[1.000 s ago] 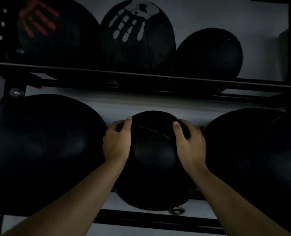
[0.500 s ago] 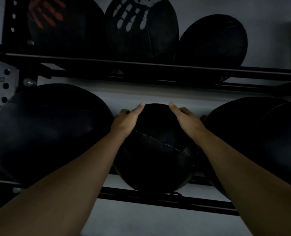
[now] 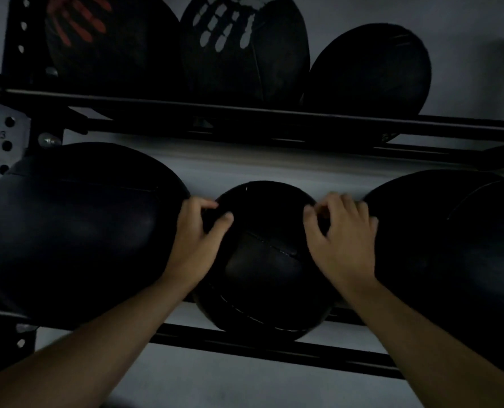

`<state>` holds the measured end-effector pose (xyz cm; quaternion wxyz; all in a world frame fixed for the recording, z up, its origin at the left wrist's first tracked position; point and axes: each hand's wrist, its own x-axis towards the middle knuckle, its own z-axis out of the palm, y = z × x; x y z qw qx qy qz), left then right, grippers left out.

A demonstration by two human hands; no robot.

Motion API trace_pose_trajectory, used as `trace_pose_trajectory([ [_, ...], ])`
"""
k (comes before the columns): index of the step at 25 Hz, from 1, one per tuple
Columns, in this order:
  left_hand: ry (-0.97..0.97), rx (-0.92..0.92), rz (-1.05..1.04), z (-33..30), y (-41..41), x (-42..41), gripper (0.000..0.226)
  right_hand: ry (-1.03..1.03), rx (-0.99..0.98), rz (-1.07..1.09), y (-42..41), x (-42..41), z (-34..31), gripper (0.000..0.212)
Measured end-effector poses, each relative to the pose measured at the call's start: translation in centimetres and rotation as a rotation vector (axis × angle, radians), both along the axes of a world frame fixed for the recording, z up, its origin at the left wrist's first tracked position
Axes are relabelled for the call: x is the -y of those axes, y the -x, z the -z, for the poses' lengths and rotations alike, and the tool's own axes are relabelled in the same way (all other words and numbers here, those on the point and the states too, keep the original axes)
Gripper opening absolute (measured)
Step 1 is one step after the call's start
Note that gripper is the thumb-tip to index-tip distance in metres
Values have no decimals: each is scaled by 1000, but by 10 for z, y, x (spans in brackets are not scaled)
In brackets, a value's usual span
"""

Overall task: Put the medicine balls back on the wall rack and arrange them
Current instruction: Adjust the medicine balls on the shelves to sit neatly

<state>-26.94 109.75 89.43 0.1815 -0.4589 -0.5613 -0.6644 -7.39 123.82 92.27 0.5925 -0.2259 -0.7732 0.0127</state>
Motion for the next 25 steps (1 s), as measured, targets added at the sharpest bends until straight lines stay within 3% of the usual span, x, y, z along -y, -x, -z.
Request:
trace_pose_trajectory([
  [5, 342, 216, 50, -60, 2, -13, 86, 490, 155, -219, 24, -3, -34, 68],
  [7, 291, 243, 35, -52, -3, -13, 83, 467, 140, -227, 23, -2, -27, 77],
  [9, 113, 252, 65, -39, -8, -8, 74, 389, 48, -269, 20, 2, -20, 85],
  [12, -115, 198, 96, -5, -16, -9, 67, 222, -38, -341, 16, 9, 7, 80],
  [17, -90, 60, 35, 8, -14, -8, 68, 96, 89, -155, 16, -1, -8, 69],
  [21, -67, -57, 49, 0, -16, -11, 55, 134, 160, -217, 29, 2, -22, 67],
  [25, -1, 26, -18, 2, -22, -12, 70, 201, 78, -236, 25, 4, -21, 75],
])
